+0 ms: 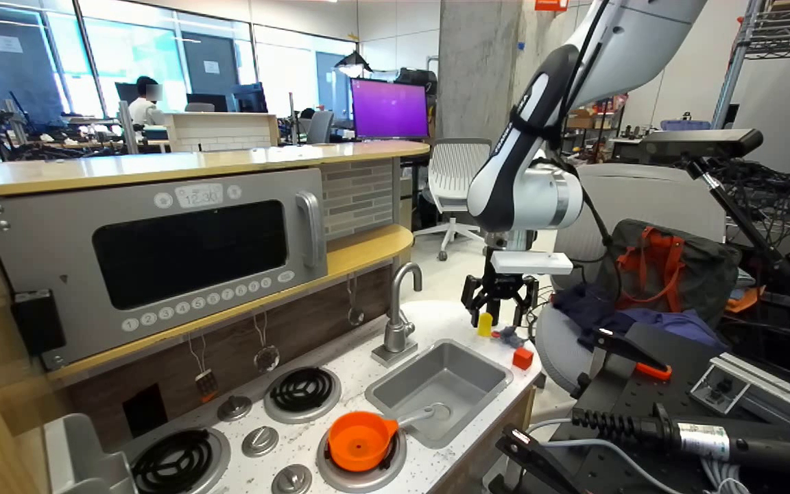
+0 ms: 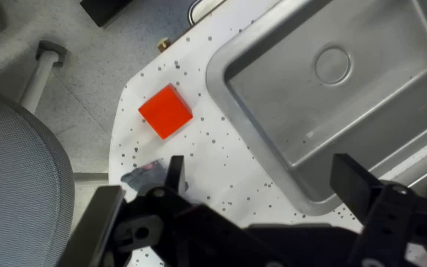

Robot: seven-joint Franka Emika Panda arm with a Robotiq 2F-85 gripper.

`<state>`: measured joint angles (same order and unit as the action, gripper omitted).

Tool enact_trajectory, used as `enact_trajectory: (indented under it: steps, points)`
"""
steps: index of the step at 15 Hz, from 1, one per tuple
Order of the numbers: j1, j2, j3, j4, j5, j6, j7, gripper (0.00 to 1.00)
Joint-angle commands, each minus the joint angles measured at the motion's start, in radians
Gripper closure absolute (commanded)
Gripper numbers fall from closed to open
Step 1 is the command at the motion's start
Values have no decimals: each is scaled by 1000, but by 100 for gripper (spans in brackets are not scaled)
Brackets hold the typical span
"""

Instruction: Move the yellow object on the right side of the sink backwards

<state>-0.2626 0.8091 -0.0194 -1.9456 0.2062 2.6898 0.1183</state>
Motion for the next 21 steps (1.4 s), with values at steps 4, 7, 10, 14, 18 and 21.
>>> enact_trajectory:
  steps: [4, 7, 10, 14, 18, 21]
  points:
    - [25, -239, -4, -334, 24, 114, -36, 0]
    - [80, -330, -43, -452, -28, 143, -29, 0]
    - [151, -412, -90, -522, -127, 110, -45, 0]
    - [242, -499, -130, -540, -253, 81, -17, 0]
    - [310, -580, -125, -538, -313, 23, 41, 0]
    - [289, -552, -86, -514, -285, -6, 12, 0]
